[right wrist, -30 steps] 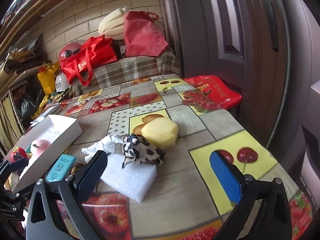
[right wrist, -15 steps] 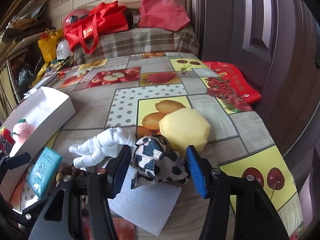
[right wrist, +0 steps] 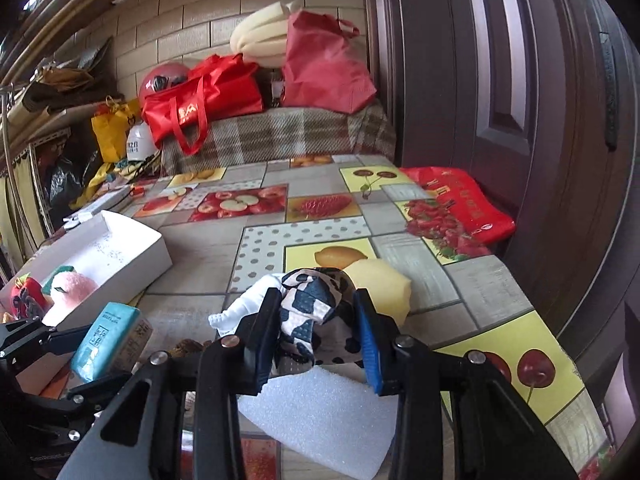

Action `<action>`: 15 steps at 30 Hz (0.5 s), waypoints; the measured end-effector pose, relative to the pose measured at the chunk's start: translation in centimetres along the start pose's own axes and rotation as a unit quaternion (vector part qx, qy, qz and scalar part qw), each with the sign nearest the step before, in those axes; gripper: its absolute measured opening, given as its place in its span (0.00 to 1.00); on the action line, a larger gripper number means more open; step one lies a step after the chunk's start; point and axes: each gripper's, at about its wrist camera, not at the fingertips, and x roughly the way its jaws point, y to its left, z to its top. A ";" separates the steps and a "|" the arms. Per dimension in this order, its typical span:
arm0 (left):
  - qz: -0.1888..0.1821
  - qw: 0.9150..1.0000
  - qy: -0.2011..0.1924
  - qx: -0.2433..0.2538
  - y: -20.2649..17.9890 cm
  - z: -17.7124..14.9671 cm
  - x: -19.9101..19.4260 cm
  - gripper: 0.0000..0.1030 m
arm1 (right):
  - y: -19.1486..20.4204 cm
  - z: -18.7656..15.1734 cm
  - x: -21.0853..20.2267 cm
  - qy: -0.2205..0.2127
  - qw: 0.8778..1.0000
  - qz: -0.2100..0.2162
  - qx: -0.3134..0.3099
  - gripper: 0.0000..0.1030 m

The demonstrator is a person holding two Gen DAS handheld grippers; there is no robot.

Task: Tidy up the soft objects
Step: 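Grasp the teal tissue pack with the left gripper while the right gripper grasps the cow-print plush, then carry the tissue pack and cow-print plush into the box and release both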

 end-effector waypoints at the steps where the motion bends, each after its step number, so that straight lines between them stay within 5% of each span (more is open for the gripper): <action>1: 0.001 1.000 -0.013 0.003 -0.1 -0.1 -0.5 0.56 | -0.2 0.0 -0.3 -0.009 1.000 0.001 0.004 0.36; 7: 0.018 0.996 -0.090 0.015 -0.5 -1.0 -4.0 0.56 | 0.1 -0.3 -2.9 -0.079 0.997 -0.009 0.000 0.36; 15: 0.030 0.992 -0.119 0.006 1.6 -2.7 -7.2 0.56 | 0.9 -0.7 -3.7 -0.089 0.996 -0.008 -0.011 0.36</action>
